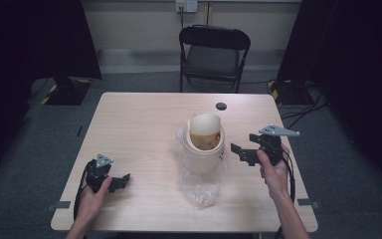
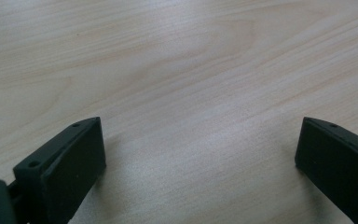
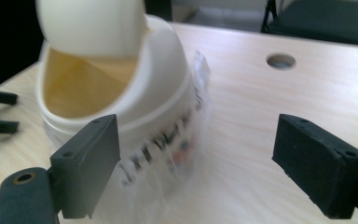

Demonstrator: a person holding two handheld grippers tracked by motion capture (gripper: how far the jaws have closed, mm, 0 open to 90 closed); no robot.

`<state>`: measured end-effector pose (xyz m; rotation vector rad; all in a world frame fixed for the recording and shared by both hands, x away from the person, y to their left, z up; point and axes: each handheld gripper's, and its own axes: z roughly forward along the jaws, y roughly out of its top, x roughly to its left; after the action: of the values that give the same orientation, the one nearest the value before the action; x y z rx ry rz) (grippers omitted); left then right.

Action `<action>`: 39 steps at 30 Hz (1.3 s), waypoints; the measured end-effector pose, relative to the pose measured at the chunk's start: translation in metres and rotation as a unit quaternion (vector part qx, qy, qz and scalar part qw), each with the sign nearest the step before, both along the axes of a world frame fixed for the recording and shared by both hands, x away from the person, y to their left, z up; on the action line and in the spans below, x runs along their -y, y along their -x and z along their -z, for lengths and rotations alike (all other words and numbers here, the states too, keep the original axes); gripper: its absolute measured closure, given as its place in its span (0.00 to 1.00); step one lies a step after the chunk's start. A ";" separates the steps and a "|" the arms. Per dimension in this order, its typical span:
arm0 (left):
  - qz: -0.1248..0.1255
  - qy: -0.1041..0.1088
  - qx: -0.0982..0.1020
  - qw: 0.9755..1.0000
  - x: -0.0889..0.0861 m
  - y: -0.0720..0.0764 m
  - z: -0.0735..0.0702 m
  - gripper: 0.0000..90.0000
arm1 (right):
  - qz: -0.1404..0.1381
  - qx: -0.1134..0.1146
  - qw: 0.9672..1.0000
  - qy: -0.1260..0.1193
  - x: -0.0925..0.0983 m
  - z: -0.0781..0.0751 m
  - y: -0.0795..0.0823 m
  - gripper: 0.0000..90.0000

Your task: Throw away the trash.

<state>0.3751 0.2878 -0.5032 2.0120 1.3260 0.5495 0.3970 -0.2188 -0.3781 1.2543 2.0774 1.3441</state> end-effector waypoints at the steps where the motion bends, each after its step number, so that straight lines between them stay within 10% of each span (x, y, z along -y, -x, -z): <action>1: 0.000 0.000 0.000 1.000 0.000 0.000 0.000 0.01 | 0.005 -0.007 1.000 0.004 0.002 0.002 0.000 0.16; 39: -0.001 0.000 0.000 1.000 0.000 0.000 0.000 0.02 | 0.118 -0.092 0.986 0.075 0.079 0.090 -0.002 0.16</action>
<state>0.3747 0.2878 -0.5032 2.0103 1.3275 0.5502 0.3992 -0.2975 -0.4683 1.5509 2.0283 0.9823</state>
